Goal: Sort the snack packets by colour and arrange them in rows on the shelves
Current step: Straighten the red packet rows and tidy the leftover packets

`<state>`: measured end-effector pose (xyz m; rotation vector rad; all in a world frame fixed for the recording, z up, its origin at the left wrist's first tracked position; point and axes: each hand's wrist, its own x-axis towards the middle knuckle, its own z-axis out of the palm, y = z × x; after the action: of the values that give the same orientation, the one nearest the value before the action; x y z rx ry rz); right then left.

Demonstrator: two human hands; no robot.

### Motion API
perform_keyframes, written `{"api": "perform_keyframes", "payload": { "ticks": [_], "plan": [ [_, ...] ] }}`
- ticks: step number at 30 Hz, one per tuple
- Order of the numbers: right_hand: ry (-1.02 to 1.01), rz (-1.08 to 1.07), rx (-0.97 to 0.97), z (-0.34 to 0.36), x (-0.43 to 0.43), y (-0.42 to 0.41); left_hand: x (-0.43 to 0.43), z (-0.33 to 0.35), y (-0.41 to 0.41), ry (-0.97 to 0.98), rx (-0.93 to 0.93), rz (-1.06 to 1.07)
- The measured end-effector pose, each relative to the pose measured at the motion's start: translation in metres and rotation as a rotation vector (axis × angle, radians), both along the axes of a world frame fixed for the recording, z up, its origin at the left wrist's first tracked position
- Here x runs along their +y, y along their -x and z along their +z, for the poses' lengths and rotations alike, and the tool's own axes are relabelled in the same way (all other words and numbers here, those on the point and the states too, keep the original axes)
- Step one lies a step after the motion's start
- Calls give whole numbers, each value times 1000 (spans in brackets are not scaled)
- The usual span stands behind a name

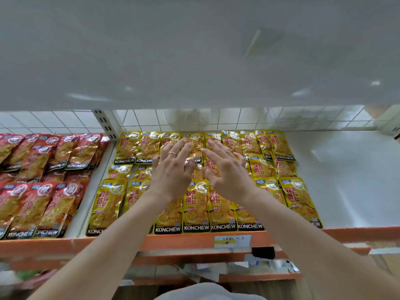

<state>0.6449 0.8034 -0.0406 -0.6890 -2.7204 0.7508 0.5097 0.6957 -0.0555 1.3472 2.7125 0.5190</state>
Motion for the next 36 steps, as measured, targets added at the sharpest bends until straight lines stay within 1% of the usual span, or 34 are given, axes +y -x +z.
{"api": "perform_keyframes", "payload": {
  "ticks": [4, 5, 7, 9, 12, 18, 23, 28, 33, 36],
  "plan": [
    [18, 66, 15, 7, -16, 5, -34, 8, -10, -37, -5, 83],
    [26, 92, 23, 11, -23, 7, -46, 9, -12, -52, -5, 128],
    [39, 196, 32, 15, -40, 12, -75, 10, -17, -121, -4, 287],
    [55, 250, 39, 16, -55, 9, -98, 12, -26, -165, -8, 382],
    [57, 359, 69, 19, -83, 24, -143, 18, -35, -176, 13, 507],
    [37, 516, 104, 40, -157, 55, -231, 39, -43, -162, 122, 618],
    [-26, 611, 113, 63, -222, 67, -296, 57, -43, -186, 202, 681],
    [-56, 626, 137, 87, -299, 73, -371, 65, -40, -198, 224, 697],
    [-64, 630, 101, 75, -375, 81, -452, 69, -33, -199, 252, 714],
    [-25, 630, 72, 76, -417, 86, -496, 67, -28, -202, 226, 728]
  ]
}}
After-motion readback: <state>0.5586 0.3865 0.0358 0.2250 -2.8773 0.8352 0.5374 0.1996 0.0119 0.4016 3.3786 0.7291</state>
